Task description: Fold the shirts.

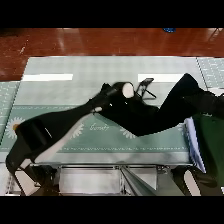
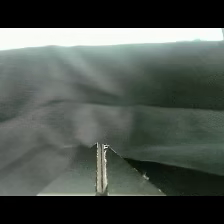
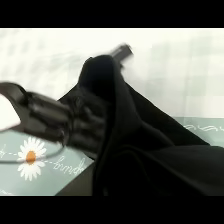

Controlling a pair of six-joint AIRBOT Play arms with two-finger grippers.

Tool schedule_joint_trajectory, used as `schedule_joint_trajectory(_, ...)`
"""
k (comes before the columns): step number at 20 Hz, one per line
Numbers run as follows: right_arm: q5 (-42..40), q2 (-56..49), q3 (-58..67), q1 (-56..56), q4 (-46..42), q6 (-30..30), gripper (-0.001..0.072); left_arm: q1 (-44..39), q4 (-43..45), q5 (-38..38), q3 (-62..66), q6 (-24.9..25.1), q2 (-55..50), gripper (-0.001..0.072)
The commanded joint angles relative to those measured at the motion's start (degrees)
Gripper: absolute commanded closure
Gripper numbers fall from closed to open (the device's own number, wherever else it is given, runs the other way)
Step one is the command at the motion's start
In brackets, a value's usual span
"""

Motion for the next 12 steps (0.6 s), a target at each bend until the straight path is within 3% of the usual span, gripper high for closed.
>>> schedule_joint_trajectory(1,-0.15,-2.10,-0.04,0.04,4.09,-1.33,0.0694,10.36,1.38,-7.63,0.59,0.83,3.04,0.0689)
schedule_joint_trajectory(6,-8.96,-13.73,1.57,11.80,8.52,-3.54,0.0693,30.80,19.47,-18.88,0.55,0.76,16.92,0.0689)
schedule_joint_trajectory(10,-23.39,-30.75,9.92,27.45,8.61,-3.45,0.0693,42.07,27.10,-19.04,-0.61,0.81,31.43,0.0689)
schedule_joint_trajectory(12,-25.94,-40.63,16.70,32.85,8.59,-3.45,0.0693,46.51,31.43,-19.54,-4.20,0.79,38.64,0.0689)
